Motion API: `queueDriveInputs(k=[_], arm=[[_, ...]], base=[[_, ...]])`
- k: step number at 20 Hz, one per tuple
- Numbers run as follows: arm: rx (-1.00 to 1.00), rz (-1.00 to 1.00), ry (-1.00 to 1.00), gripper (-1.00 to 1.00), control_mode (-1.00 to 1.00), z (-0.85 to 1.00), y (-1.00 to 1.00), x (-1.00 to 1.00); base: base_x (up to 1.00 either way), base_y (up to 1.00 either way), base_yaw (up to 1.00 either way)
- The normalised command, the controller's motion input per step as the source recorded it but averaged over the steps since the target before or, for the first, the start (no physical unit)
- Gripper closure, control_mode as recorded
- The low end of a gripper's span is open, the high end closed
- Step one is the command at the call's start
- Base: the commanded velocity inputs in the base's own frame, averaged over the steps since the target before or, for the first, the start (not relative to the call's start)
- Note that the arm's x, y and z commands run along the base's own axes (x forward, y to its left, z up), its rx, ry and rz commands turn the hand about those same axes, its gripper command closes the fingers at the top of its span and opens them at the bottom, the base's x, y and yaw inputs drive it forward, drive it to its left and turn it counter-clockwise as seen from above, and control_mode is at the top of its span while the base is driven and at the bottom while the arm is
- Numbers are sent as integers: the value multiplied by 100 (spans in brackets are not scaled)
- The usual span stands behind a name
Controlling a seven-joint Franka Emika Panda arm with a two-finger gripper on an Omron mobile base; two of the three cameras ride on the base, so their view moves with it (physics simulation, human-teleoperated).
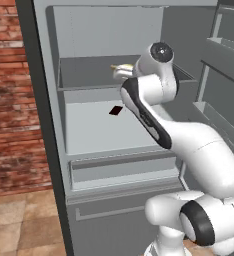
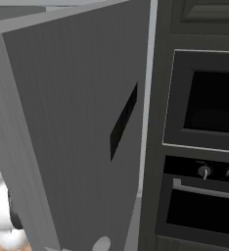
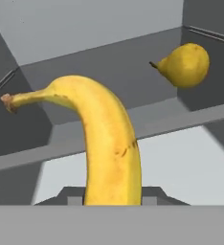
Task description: Pick the banana and pear from the fridge and place them on the plate next to the blender to make a fruit smoothie.
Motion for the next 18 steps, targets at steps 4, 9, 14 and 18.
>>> queueDriveInputs(k=[4,9,14,18], arm=[[7,-14,0,100,-100,30,-28,-100],[6,-11,1,100,-100,14,-13,-100],[1,-4,6,100,-100,-4,-2,-74],[0,0,2,100,-100,-12,0,-1]], base=[[0,0,0],[0,0,0],[0,0,0],[0,0,0]])
